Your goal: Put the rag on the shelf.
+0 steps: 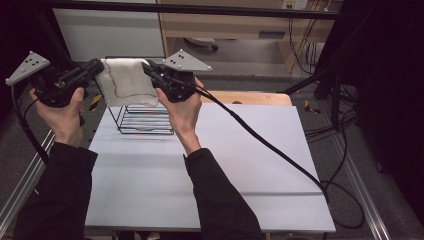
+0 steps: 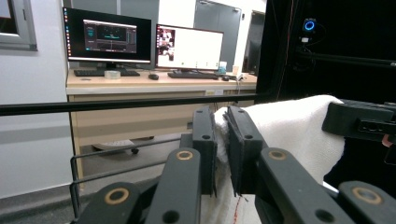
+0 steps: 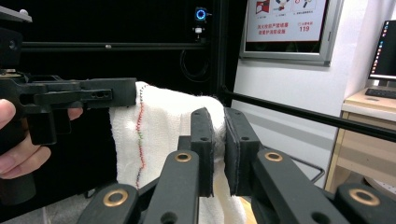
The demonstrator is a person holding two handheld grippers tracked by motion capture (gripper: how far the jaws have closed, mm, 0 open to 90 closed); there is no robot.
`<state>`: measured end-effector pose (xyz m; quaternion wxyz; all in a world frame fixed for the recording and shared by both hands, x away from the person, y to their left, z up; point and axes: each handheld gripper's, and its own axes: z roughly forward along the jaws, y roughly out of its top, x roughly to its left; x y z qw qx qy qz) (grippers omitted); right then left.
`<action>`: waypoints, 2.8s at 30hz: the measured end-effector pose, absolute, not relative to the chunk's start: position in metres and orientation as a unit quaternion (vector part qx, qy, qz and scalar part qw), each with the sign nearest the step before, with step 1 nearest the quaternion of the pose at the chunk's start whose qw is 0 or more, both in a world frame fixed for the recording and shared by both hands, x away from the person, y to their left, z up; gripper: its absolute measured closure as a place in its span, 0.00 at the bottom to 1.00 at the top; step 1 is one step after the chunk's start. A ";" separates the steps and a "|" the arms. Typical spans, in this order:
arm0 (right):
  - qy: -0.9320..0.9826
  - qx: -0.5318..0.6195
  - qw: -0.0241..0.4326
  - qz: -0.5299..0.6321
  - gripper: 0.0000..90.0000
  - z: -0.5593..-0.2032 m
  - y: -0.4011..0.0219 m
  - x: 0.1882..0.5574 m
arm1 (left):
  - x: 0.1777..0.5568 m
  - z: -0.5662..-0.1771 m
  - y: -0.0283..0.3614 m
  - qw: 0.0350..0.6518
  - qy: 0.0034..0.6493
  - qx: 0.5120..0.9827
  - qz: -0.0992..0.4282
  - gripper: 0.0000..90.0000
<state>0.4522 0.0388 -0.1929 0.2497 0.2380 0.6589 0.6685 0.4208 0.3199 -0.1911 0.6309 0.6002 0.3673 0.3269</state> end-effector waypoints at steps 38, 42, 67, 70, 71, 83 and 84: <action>0.651 0.240 0.286 0.660 0.93 -0.152 0.055 0.500 | 0.477 -0.149 0.322 0.613 0.373 0.598 0.356 0.92; 0.651 0.241 0.288 0.660 0.93 -0.150 0.054 0.506 | 0.483 -0.147 0.321 0.616 0.375 0.595 0.355 0.92; 0.666 0.262 0.275 0.642 0.93 -0.168 0.068 0.545 | 0.523 -0.165 0.331 0.594 0.398 0.608 0.347 0.92; 0.669 0.263 0.275 0.638 0.93 -0.172 0.069 0.547 | 0.525 -0.170 0.333 0.590 0.399 0.612 0.344 0.92; 0.671 0.263 0.274 0.637 0.93 -0.174 0.070 0.548 | 0.526 -0.172 0.334 0.591 0.401 0.612 0.341 0.92; 0.686 0.267 0.269 0.621 0.93 -0.191 0.070 0.543 | 0.518 -0.196 0.337 0.592 0.398 0.620 0.327 0.91; 0.687 0.269 0.267 0.620 0.93 -0.193 0.070 0.542 | 0.516 -0.197 0.337 0.592 0.396 0.621 0.327 0.92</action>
